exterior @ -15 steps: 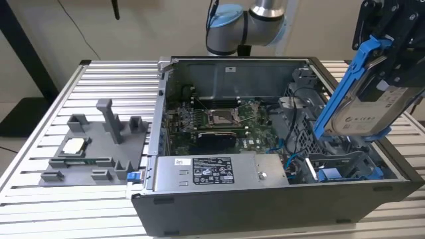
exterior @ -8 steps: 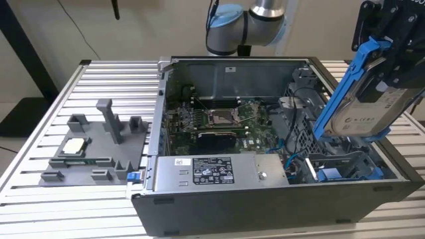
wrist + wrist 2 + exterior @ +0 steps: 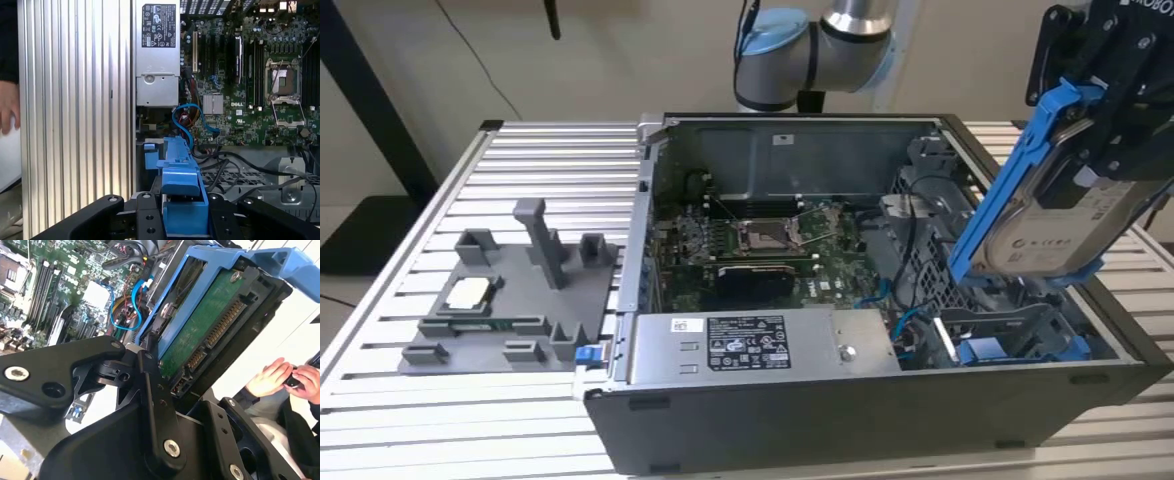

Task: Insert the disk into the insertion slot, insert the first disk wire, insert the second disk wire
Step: 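Insert the disk into the insertion slot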

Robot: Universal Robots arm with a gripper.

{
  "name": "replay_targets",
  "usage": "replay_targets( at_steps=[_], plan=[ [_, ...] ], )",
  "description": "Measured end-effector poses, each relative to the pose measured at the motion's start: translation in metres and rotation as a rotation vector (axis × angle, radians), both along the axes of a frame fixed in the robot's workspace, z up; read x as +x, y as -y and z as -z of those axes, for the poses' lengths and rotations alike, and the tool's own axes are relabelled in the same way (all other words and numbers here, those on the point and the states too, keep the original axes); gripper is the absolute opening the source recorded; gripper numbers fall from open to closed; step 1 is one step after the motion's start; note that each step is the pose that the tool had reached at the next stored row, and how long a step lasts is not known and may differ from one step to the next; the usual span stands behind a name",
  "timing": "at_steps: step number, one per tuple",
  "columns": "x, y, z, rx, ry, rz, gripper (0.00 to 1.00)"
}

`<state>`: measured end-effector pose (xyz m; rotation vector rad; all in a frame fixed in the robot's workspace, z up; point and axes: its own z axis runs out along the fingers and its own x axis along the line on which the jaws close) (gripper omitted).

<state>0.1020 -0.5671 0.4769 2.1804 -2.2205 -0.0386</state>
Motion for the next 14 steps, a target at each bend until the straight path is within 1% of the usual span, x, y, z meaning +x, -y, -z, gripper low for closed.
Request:
replay_targets(
  at_steps=[14],
  plan=[
    [0.0002,0.0000,0.0045,0.0001,0.0000,0.000,0.33]
  ],
)
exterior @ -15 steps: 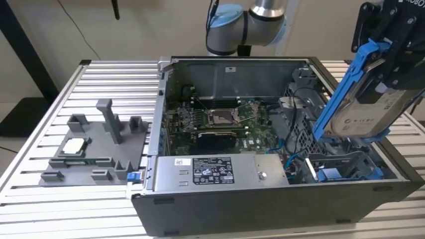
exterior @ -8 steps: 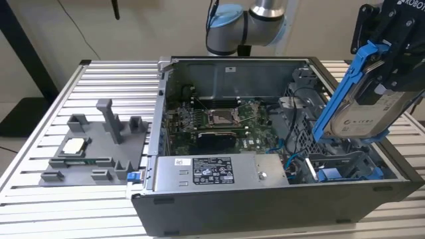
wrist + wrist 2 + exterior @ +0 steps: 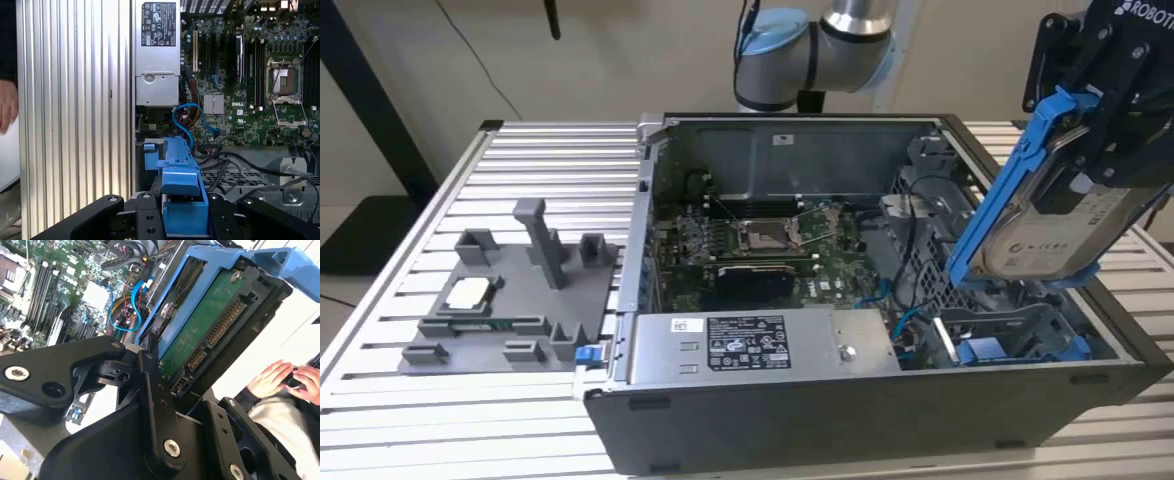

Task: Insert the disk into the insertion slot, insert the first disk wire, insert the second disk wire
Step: 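Insert the disk into the insertion slot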

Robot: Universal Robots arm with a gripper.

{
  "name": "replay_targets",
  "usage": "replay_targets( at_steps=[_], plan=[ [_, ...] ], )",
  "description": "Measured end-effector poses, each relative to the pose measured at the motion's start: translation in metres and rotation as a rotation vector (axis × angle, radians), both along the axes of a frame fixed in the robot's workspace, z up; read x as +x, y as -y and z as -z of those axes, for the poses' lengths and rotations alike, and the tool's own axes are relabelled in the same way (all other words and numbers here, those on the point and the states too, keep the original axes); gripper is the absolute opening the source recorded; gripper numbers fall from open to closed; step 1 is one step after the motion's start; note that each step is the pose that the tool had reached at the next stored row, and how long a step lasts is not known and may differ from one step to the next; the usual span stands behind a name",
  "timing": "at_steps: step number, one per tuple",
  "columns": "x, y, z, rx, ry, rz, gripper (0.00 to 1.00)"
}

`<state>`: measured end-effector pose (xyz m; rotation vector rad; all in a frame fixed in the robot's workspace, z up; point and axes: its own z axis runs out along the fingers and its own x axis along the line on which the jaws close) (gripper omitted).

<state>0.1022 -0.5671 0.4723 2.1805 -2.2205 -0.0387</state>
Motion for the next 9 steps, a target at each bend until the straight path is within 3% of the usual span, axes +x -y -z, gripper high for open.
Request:
replay_targets(
  at_steps=[9],
  plan=[
    [0.0015,0.0000,0.0076,0.0001,0.0000,0.000,0.33]
  ],
)
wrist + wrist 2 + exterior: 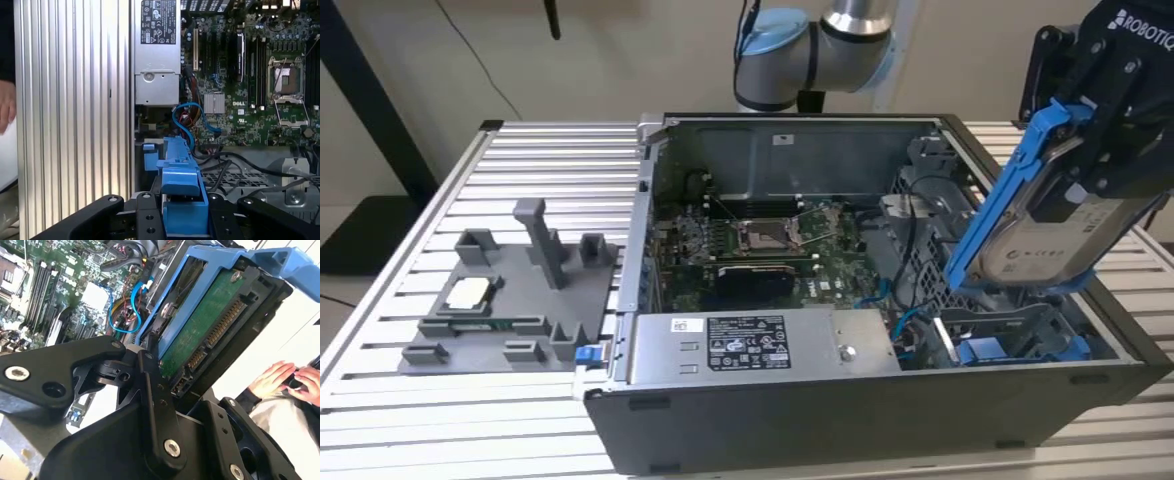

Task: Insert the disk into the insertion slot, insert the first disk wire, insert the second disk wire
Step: 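Insert the disk into the insertion slot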

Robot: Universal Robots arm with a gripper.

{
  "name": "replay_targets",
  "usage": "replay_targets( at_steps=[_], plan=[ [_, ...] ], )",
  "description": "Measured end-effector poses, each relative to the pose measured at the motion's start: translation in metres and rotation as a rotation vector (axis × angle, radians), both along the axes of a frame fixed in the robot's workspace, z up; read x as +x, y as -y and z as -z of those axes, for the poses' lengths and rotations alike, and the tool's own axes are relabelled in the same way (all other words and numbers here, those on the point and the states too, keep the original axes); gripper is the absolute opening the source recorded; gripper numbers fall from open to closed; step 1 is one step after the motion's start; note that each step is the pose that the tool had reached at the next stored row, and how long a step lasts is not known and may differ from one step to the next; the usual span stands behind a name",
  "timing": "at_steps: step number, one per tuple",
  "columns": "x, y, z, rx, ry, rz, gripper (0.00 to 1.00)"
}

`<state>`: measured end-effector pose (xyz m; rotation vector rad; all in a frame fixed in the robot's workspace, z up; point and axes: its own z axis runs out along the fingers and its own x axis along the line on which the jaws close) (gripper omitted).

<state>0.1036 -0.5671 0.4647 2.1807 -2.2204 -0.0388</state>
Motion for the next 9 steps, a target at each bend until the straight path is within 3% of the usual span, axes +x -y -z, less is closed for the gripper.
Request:
replay_targets(
  at_steps=[9],
  plan=[
    [0.0093,0.0004,0.0105,-0.0003,0.0000,0.000,0.33]
  ],
)
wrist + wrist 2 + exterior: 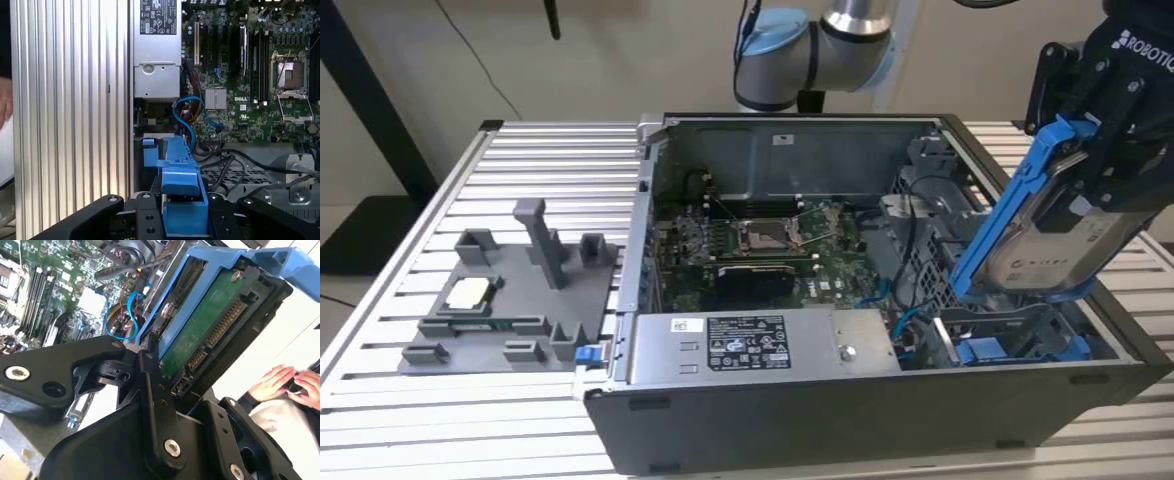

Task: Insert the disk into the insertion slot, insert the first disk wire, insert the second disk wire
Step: 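Insert the disk into the insertion slot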

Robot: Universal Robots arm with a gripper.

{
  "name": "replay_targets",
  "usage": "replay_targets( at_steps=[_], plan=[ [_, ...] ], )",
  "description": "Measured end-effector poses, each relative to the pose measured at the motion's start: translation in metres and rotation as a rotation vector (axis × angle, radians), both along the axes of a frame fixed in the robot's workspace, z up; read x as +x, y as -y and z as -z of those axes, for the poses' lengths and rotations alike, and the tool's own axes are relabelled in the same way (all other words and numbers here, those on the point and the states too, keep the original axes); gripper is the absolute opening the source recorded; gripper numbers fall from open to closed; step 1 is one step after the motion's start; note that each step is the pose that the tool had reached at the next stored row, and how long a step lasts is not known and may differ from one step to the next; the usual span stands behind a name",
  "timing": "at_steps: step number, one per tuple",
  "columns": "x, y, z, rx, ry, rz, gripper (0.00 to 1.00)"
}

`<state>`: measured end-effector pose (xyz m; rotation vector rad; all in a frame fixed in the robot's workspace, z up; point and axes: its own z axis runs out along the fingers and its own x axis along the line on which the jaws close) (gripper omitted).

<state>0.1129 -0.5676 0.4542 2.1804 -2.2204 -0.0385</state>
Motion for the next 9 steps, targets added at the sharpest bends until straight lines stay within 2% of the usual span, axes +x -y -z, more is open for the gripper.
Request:
replay_targets(
  at_steps=[9],
  plan=[
    [0.0020,0.0000,0.0038,0.0001,0.0000,0.000,0.33]
  ],
)
